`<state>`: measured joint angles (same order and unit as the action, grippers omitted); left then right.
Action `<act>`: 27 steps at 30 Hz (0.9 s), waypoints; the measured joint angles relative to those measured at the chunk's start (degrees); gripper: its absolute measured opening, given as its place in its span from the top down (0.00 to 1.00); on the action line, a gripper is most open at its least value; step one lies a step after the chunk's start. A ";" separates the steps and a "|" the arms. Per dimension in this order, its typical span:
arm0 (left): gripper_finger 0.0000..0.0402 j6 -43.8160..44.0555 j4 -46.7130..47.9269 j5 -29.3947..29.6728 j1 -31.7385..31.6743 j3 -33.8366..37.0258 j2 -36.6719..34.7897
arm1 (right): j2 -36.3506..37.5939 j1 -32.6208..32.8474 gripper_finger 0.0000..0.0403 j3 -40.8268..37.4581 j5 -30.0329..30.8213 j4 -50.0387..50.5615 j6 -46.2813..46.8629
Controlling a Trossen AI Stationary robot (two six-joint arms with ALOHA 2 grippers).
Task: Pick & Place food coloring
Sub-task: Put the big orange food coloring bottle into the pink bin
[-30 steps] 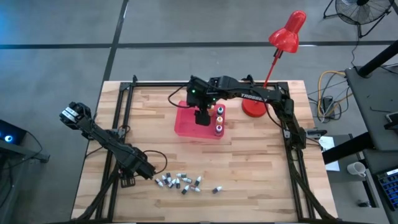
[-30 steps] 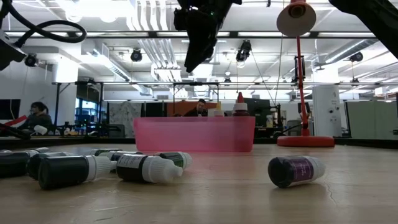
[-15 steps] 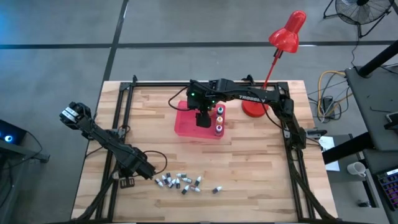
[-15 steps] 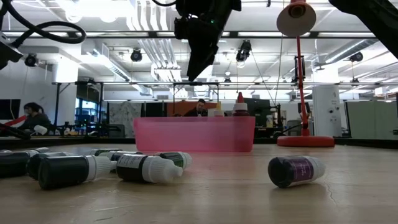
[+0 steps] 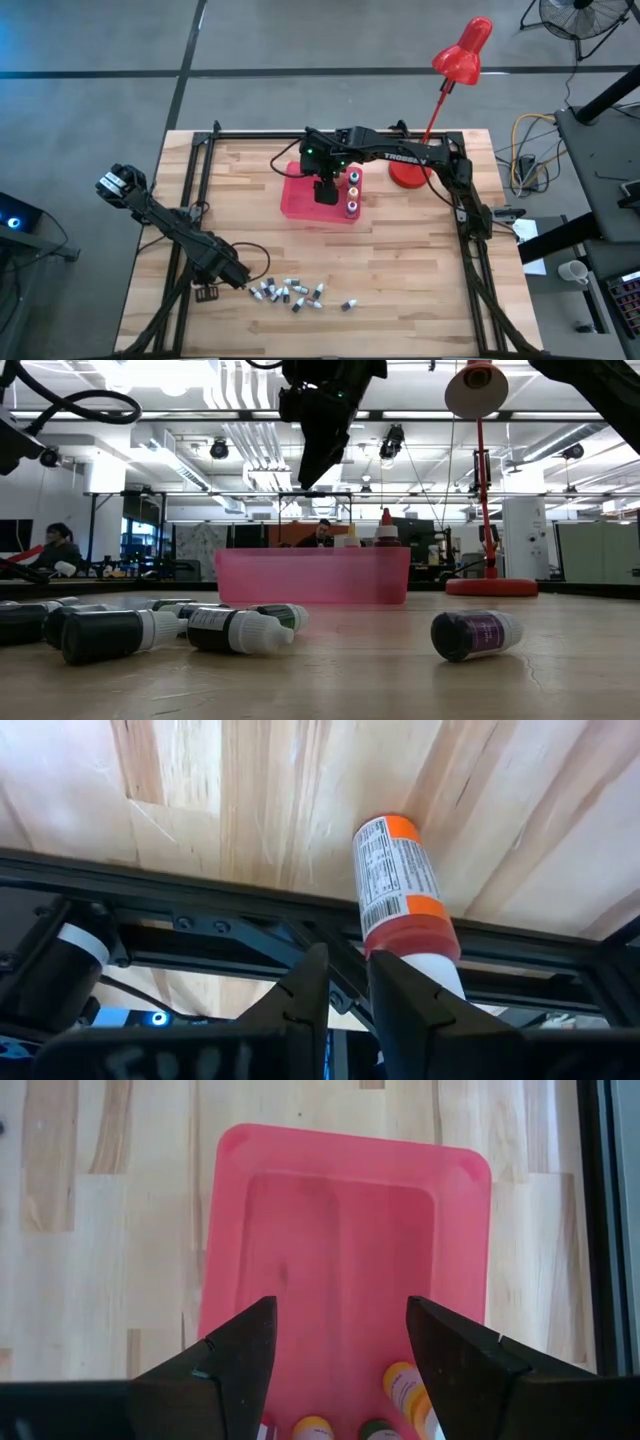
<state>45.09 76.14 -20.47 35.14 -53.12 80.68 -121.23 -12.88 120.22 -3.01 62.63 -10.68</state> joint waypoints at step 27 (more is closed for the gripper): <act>0.56 9.75 -2.65 -4.27 4.71 -1.62 -0.26 | 0.09 0.00 0.47 -0.24 0.04 1.05 -0.17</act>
<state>54.83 73.49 -24.74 39.84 -54.74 80.42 -121.14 -12.88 119.98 -2.96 63.68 -10.85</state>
